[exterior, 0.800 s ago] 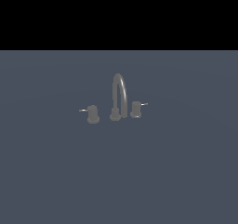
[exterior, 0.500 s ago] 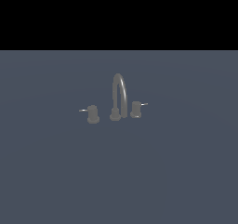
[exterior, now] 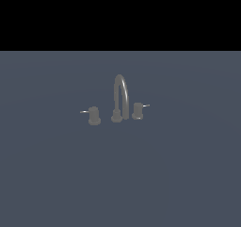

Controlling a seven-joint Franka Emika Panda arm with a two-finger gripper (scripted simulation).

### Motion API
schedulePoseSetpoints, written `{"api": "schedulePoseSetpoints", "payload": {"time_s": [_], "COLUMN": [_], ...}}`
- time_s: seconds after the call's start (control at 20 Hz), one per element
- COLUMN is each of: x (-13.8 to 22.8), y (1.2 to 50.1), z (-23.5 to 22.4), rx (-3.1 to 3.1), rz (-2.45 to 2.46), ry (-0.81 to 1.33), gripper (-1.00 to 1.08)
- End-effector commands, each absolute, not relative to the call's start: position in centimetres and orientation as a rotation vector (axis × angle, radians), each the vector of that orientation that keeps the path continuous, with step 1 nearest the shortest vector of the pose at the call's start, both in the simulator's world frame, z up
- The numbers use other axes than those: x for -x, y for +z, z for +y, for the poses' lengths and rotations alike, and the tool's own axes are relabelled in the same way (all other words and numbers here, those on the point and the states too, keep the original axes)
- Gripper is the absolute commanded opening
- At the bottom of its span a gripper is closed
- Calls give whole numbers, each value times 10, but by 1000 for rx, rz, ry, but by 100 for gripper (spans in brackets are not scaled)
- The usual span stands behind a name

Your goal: Turn on the faucet by rotating a designated handle.

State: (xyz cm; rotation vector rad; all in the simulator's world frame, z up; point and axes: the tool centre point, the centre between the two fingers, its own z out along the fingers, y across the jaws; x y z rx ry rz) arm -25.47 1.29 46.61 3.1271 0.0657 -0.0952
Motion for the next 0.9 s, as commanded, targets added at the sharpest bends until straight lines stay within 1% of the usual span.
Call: {"api": "schedulePoseSetpoints", "payload": {"time_s": [0.0, 0.25, 0.45, 0.85], "x": [252, 237, 218, 161], "y": [466, 463, 460, 442], "z": [13, 12, 11, 6], "rx": [-3128, -3133, -3138, -3136], "rz": [54, -7, -84, -324], "ry": [-95, -93, -90, -83], "gripper": [-100, -100, -100, -100]}}
